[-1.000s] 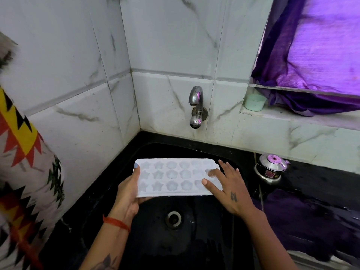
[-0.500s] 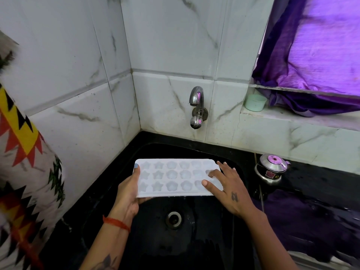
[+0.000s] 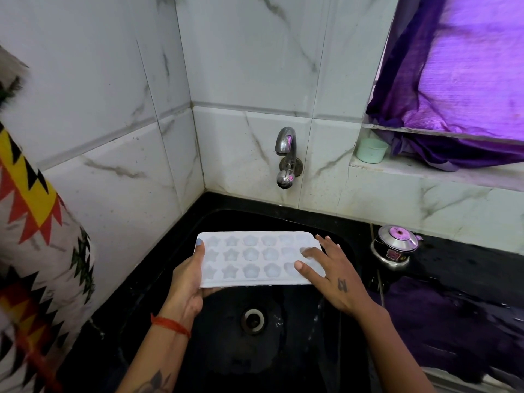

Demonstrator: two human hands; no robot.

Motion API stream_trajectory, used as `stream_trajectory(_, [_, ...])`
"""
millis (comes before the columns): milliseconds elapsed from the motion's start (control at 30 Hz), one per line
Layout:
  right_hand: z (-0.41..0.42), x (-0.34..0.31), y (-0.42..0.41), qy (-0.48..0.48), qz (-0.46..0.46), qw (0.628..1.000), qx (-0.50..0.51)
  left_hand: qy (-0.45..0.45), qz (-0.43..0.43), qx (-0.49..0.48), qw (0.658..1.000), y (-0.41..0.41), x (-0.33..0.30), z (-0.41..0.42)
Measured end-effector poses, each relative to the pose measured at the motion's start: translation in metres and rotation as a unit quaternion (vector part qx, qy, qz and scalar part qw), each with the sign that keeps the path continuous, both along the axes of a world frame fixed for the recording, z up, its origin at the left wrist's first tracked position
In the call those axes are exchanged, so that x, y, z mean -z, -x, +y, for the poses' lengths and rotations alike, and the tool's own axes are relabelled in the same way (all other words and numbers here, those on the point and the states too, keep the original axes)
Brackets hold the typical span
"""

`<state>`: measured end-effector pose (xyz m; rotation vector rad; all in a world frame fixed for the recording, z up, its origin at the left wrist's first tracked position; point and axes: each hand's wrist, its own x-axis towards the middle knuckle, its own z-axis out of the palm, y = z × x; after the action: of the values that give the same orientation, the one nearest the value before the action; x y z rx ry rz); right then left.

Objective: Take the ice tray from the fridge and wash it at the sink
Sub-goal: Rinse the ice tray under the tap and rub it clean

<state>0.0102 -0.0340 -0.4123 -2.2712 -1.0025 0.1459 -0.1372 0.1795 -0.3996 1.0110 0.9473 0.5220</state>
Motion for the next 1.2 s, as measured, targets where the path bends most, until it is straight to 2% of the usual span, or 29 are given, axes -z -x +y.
stream_trajectory(333, [-0.002, 0.001, -0.002, 0.013, -0.048, 0.999, 0.006, 0.001, 0.005, 0.004, 1.0, -0.001, 0.002, 0.0])
stream_trajectory(600, [0.003, -0.011, 0.002, -0.026, -0.072, 0.997, 0.004, 0.001, -0.003, 0.006, 1.0, -0.002, 0.0, -0.003])
stream_trajectory(800, [0.015, -0.014, 0.009, 0.008, -0.122, 0.992, -0.029, 0.002, -0.006, 0.007, 1.0, -0.002, -0.002, -0.004])
stream_trajectory(1200, [0.017, -0.009, 0.009, 0.042, -0.101, 0.993, -0.038, 0.004, -0.003, 0.008, 1.0, -0.001, 0.001, -0.004])
